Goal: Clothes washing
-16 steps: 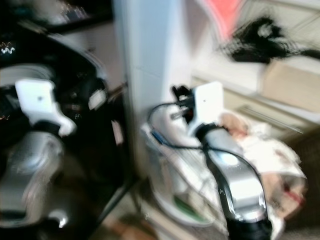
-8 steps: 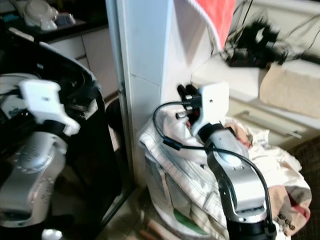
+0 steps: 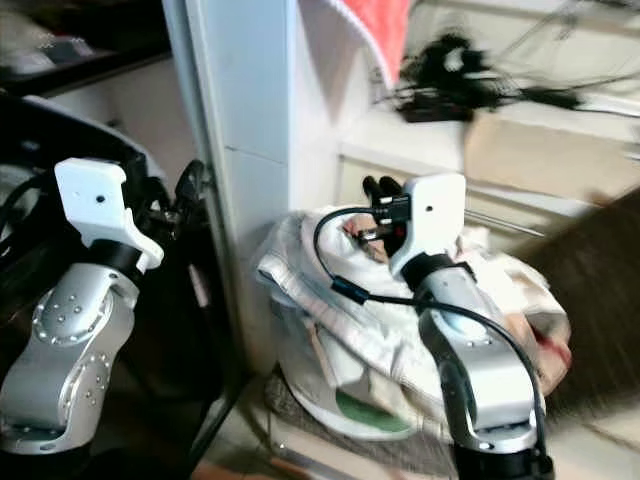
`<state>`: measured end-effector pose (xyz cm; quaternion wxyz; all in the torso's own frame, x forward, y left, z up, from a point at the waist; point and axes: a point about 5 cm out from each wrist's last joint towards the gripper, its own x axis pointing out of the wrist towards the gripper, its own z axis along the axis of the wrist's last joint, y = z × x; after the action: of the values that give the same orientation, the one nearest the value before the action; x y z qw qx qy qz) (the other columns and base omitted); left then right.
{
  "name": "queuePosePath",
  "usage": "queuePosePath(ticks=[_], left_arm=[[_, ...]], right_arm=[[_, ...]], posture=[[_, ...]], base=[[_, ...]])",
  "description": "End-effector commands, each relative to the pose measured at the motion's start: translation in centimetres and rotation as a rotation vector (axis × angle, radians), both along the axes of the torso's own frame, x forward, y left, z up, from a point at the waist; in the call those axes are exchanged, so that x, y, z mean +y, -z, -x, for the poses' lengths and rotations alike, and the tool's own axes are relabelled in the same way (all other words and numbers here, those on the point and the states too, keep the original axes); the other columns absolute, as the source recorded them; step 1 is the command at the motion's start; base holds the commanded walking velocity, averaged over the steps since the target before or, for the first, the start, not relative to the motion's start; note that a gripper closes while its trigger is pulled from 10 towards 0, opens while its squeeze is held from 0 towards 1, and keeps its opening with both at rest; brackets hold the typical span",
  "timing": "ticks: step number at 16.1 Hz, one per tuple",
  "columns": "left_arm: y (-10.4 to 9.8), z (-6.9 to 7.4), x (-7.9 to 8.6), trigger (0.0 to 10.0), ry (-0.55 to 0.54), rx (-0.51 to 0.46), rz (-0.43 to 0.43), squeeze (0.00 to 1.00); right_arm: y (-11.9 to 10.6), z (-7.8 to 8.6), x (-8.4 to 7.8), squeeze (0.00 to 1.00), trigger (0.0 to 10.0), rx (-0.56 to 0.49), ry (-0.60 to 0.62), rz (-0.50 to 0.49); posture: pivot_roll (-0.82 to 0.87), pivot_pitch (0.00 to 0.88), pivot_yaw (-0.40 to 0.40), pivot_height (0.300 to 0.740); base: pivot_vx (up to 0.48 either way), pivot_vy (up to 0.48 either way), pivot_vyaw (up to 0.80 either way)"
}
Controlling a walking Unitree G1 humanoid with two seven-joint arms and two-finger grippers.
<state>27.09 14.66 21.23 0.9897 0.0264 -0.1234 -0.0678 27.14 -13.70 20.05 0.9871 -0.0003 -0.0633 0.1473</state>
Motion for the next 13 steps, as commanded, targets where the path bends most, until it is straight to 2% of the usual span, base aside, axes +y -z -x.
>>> queuePosePath(ticks=[1, 3, 5, 6, 8, 10, 13], left_arm=[[-0.1, -0.2, -0.2, 10.0, 0.012, -0.006, -0.006, 0.0], [-0.1, -0.2, -0.1, 10.0, -0.003, -0.003, -0.022, 0.0], [-0.1, -0.2, -0.3, 10.0, -0.01, -0.005, -0.059, 0.0], [0.1, -0.2, -0.4, 10.0, -0.017, 0.005, -0.052, 0.0], [0.6, -0.1, -0.2, 10.0, -0.055, 0.038, 0.024, 0.0], [0.8, 0.3, -0.4, 10.0, -0.048, 0.036, -0.014, 0.0], [0.9, 0.7, 0.2, 10.0, -0.076, 0.007, -0.055, 0.0]], right_arm=[[-0.4, 0.1, -0.3, 0.0, 10.0, -0.007, 0.012, 0.004], [-0.4, 0.1, -0.3, 0.0, 10.0, -0.009, 0.006, 0.012], [-0.5, 0.0, -0.1, 0.0, 10.0, -0.011, -0.01, 0.028], [-0.5, -0.2, -0.1, 0.0, 10.0, -0.014, -0.013, 0.042], [-0.1, -0.6, -0.6, 0.0, 10.0, 0.011, 0.043, 0.056], [0.6, -0.4, -0.9, 0.0, 10.0, 0.036, 0.027, 0.093], [0.9, -0.1, -0.4, 0.0, 10.0, 0.039, -0.048, 0.111]], posture=[[-0.03, 0.008, 0.009, 0.74], [-0.03, 0.009, 0.008, 0.74], [-0.03, 0.009, 0.008, 0.74], [-0.03, 0.006, -0.002, 0.74], [-0.02, 0.006, -0.019, 0.74], [-0.02, 0.0, -0.026, 0.74], [-0.01, 0.0, -0.024, 0.74]], base=[[0.0, 0.379, -0.78], [0.0, 0.187, -0.39], [0.0, -0.48, 0.0], [0.0, -0.48, 0.0], [0.0, 0.0, 0.0], [0.0, 0.0, 0.0], [0.0, 0.0, 0.16]])
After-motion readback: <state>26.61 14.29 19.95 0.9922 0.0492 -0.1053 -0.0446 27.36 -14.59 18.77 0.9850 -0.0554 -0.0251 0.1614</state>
